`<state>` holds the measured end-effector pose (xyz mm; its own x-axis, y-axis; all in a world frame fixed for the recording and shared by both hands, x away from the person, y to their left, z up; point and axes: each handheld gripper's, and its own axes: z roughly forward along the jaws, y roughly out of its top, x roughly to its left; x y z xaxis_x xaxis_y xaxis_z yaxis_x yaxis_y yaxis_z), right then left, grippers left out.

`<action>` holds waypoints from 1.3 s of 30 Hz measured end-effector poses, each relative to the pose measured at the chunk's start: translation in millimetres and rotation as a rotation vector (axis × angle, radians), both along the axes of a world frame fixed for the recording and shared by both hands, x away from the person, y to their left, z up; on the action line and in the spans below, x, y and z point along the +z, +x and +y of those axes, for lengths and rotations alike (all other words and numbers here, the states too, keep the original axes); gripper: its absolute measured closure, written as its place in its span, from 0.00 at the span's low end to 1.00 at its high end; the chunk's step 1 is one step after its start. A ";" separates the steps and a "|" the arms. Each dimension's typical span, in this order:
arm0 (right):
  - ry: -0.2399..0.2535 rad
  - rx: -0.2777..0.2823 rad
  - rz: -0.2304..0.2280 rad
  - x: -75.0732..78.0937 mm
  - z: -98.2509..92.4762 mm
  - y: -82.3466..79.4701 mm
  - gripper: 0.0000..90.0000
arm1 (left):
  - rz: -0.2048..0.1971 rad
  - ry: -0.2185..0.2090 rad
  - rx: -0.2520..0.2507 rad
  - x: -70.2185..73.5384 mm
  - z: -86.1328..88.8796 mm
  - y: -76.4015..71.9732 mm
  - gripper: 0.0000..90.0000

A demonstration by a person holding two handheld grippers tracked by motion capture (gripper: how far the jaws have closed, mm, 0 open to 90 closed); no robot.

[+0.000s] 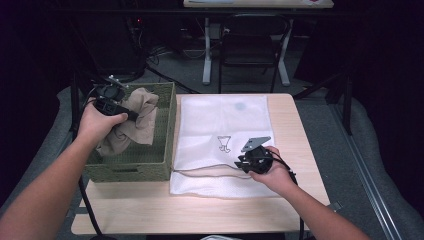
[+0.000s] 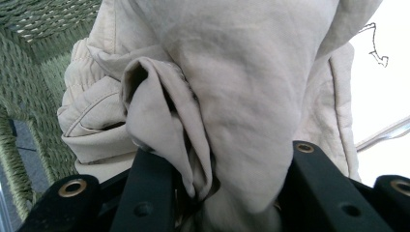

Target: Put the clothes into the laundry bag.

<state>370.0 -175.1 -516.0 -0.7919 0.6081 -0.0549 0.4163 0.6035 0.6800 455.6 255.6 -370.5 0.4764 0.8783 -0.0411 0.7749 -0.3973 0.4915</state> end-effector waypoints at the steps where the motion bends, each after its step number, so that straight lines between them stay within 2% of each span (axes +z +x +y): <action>1: -0.004 0.000 0.000 -1.0 0.9 0.3 0.79 | -0.001 0.004 -0.002 0.7 -0.3 -0.5 0.75; 15: -0.025 0.026 0.024 -18.0 11.3 7.6 0.74 | -0.004 0.003 -0.020 1.3 -5.2 -2.0 0.75; 17: -0.017 0.018 0.040 -21.0 13.5 6.8 0.74 | -0.004 0.000 -0.023 0.9 -5.5 -2.0 0.75; 26: -0.049 0.027 0.043 -31.9 18.5 7.8 0.73 | -0.003 -0.002 -0.027 -0.4 -8.4 -1.3 0.75; 31: -0.049 0.040 0.039 -34.5 20.4 6.3 0.72 | 0.001 0.003 -0.033 -2.0 -10.3 -0.6 0.75; 35: -0.073 0.037 0.016 -34.5 21.9 5.5 0.76 | 0.003 0.001 -0.034 -3.0 -11.3 -0.8 0.75; 39: -0.076 0.026 0.037 -36.9 20.4 8.5 0.82 | 0.003 -0.001 -0.037 -2.9 -11.8 -1.5 0.75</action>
<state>378.5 -154.7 -552.8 -0.8097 0.5826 -0.0710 0.4236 0.6639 0.6163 454.0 243.8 -373.4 0.5086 0.8599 -0.0430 0.7609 -0.4255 0.4899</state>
